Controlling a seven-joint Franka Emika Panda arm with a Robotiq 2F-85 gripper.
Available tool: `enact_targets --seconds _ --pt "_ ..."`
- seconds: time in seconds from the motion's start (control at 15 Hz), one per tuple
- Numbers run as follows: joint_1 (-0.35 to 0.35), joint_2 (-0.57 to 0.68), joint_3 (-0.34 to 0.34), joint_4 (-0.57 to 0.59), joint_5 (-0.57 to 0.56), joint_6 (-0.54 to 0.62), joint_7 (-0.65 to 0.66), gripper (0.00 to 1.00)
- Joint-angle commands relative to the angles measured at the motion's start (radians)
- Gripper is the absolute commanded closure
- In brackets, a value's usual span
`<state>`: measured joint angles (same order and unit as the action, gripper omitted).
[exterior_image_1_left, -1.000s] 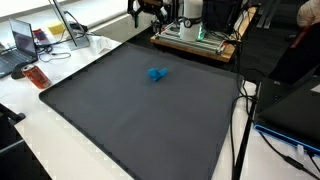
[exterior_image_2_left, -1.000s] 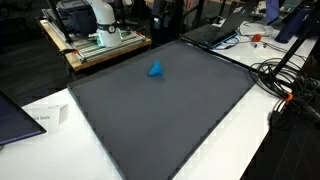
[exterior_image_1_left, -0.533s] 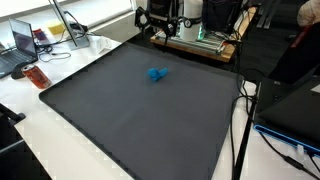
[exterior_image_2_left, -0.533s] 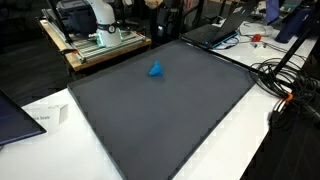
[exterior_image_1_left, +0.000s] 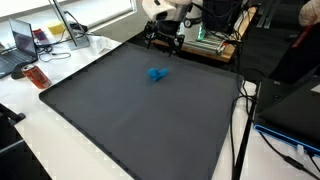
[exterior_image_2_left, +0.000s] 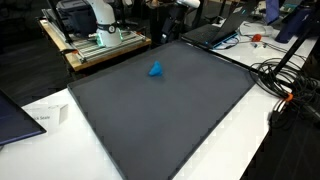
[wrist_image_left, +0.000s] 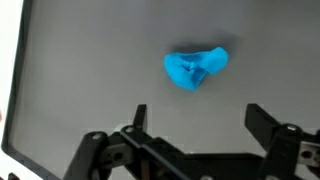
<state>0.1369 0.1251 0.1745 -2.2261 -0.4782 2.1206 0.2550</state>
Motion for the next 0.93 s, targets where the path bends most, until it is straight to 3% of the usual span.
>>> enact_targets --seconds 0.0,0.87 --pt "0.052 0.091 -0.015 0.073 -0.052 -0.069 0.074 0.0" --pt "0.189 0.392 -0.086 0.319 -0.088 -0.217 0.179 0.0"
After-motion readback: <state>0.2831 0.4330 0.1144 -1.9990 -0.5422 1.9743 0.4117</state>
